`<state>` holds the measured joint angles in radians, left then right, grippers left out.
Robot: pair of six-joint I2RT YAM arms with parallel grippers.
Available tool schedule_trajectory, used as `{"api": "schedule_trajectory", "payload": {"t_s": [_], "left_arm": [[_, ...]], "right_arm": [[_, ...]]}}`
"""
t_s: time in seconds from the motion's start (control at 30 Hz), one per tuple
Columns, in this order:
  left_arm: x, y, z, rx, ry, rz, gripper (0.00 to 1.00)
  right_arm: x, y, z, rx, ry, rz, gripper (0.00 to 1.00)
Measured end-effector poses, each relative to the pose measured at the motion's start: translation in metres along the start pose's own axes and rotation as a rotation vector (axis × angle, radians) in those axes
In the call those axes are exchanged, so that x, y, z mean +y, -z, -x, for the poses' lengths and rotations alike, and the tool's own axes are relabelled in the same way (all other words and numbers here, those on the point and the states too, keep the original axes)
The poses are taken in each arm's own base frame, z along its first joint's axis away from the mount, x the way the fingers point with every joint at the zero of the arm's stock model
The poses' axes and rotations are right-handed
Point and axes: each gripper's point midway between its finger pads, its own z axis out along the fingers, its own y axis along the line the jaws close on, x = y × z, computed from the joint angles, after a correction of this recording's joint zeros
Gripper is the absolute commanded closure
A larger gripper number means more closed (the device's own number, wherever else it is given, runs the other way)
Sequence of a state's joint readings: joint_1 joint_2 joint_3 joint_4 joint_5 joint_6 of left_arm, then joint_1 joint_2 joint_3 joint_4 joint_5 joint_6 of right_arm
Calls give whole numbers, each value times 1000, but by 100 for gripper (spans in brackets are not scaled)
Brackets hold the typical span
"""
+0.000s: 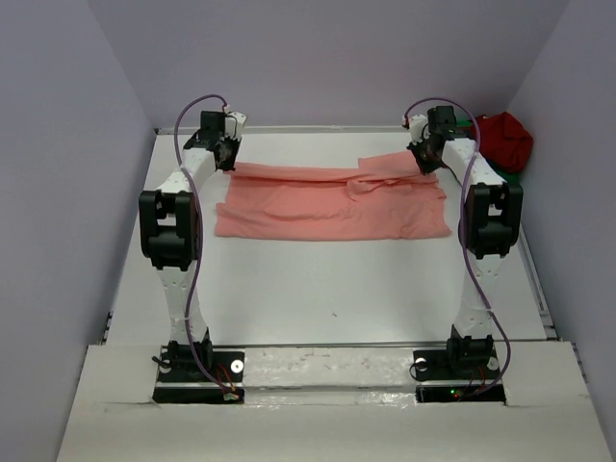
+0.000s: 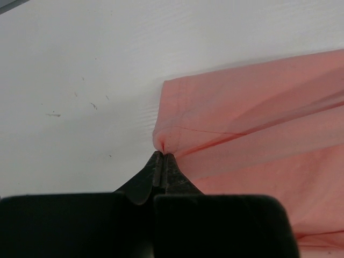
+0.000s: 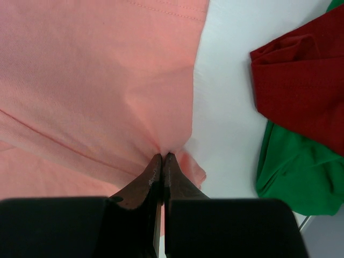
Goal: Fold and stack the t-shirts
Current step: Fold the other side of the tshirt into a rectangle
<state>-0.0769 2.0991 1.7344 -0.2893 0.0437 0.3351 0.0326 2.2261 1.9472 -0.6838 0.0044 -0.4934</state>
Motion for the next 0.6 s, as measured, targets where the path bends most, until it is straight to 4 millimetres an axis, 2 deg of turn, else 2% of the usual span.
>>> {"api": "schedule_trajectory", "payload": {"t_s": [0.27,0.6], "left_arm": [[5,17,15,-38,-5,13,100],[5,26,15,-36,-13,14,100]], "right_arm": [[-1,7,0,3,0,-2,100],[-2,26,4,-13,1,-5,100]]}}
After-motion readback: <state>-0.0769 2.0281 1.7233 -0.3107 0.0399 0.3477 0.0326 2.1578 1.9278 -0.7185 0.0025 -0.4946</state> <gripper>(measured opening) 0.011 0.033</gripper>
